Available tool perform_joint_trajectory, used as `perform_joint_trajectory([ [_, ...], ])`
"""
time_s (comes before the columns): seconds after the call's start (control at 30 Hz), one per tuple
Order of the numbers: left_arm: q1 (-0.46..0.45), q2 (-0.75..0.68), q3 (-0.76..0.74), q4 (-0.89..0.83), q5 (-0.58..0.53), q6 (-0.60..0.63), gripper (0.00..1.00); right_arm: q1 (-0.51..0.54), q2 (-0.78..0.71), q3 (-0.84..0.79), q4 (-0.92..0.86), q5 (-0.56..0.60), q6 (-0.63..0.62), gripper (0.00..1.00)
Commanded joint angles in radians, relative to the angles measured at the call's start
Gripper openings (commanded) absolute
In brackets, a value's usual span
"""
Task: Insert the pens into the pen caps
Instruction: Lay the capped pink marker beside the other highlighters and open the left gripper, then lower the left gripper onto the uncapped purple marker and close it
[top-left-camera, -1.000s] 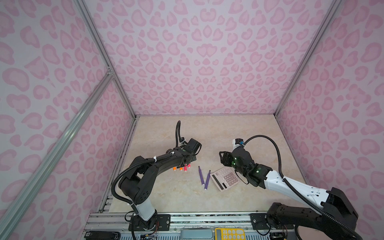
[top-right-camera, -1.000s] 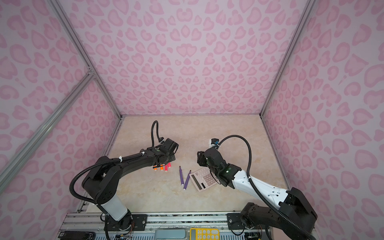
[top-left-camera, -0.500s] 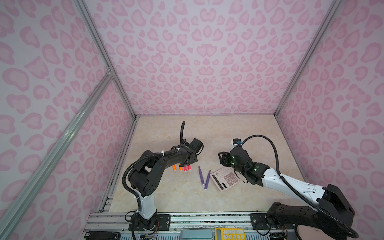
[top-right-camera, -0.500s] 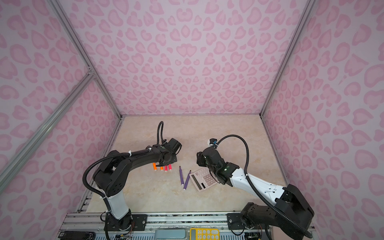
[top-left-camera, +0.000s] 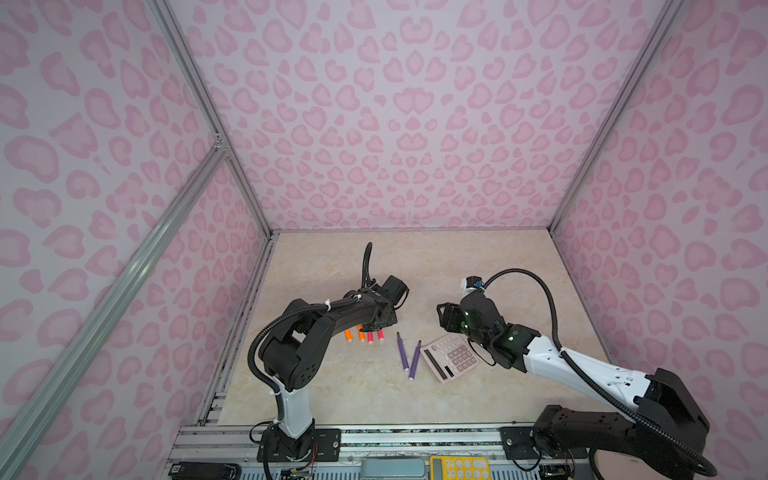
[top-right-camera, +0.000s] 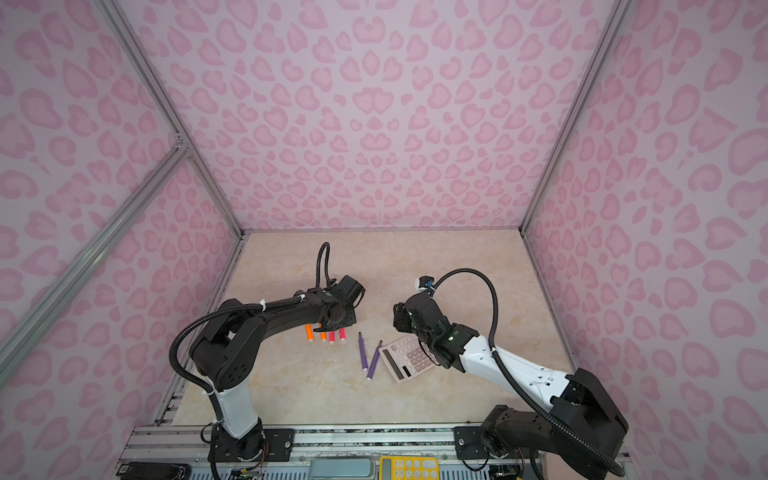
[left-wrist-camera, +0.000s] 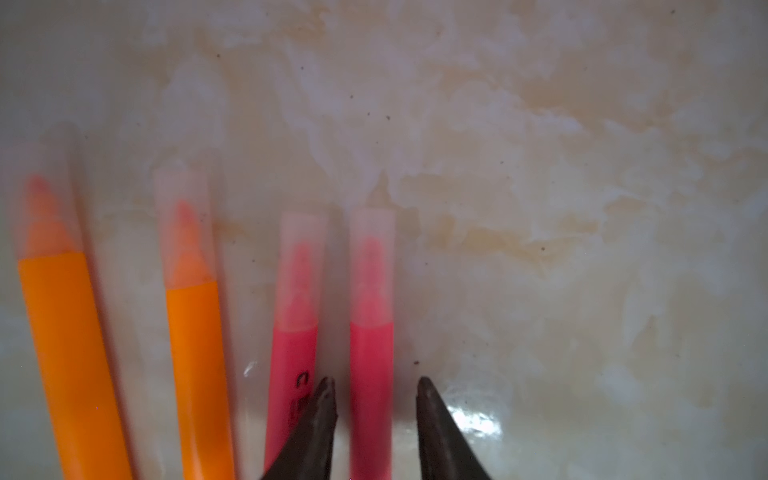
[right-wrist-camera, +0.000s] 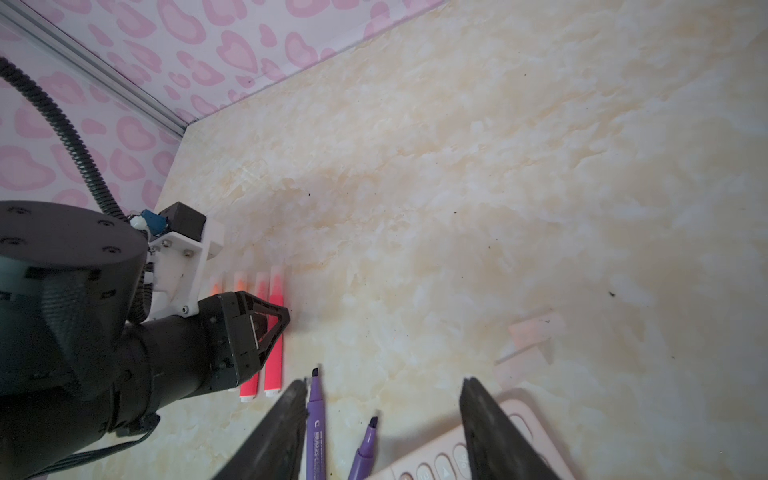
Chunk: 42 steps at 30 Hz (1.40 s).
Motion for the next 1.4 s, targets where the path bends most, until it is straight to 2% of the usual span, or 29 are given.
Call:
perform_joint_trajectory([
  [0.0,-0.001,-0.019,-0.008,-0.005,0.001,0.006,0.35,0.000,-0.002,0.000,-0.007,-0.007,-0.003,0.60],
  [0.17,-0.028,-0.072,-0.021,0.009,-0.047,0.023,0.35,-0.001,-0.007,0.000,-0.011,0.020,-0.006,0.59],
  [0.2,-0.040,-0.087,-0.026,0.008,-0.065,0.023,0.40,-0.002,-0.006,0.000,-0.013,0.026,-0.003,0.59],
  [0.4,-0.169,-0.173,-0.059,0.014,-0.191,-0.044,0.41,-0.002,-0.014,0.003,-0.015,-0.004,-0.003,0.59],
  [0.6,-0.247,-0.173,-0.122,0.051,-0.132,-0.165,0.42,-0.002,-0.035,-0.007,-0.017,0.025,-0.006,0.59],
  [0.9,-0.293,-0.095,-0.101,0.063,-0.058,-0.191,0.44,0.000,-0.018,-0.004,-0.018,0.047,-0.016,0.59],
  [1.2,-0.302,-0.077,-0.105,0.053,-0.042,-0.219,0.44,0.000,-0.025,-0.006,-0.014,0.033,-0.015,0.58],
  [1.37,-0.321,-0.073,-0.094,-0.008,-0.055,-0.251,0.43,0.003,-0.033,-0.005,-0.013,0.021,-0.015,0.58],
])
